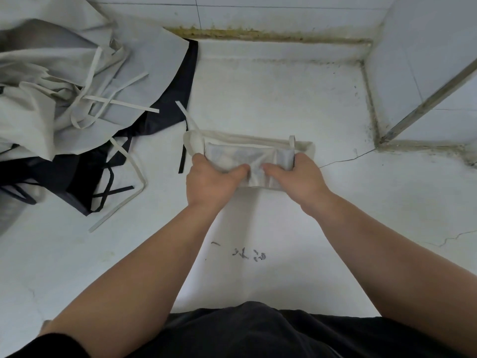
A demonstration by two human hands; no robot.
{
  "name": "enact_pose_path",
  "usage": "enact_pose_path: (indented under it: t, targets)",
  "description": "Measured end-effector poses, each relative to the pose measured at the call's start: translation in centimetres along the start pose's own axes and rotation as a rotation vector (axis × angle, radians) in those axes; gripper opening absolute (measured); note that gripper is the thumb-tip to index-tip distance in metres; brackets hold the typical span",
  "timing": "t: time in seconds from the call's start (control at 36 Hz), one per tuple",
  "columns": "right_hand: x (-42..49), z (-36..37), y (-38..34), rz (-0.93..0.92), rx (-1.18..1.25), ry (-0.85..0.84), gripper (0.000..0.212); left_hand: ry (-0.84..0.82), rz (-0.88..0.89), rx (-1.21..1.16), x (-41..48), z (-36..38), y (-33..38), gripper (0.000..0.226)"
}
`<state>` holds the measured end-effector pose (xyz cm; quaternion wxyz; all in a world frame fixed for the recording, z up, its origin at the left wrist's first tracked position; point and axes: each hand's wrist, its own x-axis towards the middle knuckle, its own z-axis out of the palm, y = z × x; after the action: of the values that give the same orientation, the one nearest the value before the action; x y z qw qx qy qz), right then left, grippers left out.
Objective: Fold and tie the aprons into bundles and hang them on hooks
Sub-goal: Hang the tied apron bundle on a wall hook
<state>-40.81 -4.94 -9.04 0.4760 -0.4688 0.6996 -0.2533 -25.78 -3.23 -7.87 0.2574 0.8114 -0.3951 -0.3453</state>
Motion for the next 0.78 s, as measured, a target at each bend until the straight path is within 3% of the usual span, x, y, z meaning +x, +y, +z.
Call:
enact_pose_path:
  t: [0.11, 0.28, 0.36, 0.5, 0.61, 0.78]
  targets:
    - [-0.4, 0.7, 0.0, 0.025, 0.014, 0.066, 0.055, 0.042, 0.046, 0.055, -0.4, 0.8, 0.2, 0.063]
    - [-0.6, 1.5, -0.1, -0.099, -0.137, 0.099, 0.067, 0.069, 0.151, 0.202, -0.4, 1.7, -0.2, 0.052]
    - [-0.4, 1.4, 0.0, -0.115, -0.194, 0.122, 0.049, 0.012, 0.251, 0.225, -0.5, 2.1, -0.5, 0.048]
    - [0.0, 1.0, -0.4, -0.129, -0.217, 0.078, 0.040, -0.036, 0.448, 0.198, -1.3, 2.6, -1.1, 0.034]
    - [0.1, 0.6, -0.8, -0.161, -0.300, 0.014, 0.028, -0.029, 0.436, 0.062, -1.9, 2.2, -0.9, 0.022]
    - [0.6, -0.2, -1.3, -0.085, -0.412, -0.006, 0.033, -0.086, 0.380, 0.021, -2.2, 1.7, -0.6, 0.031]
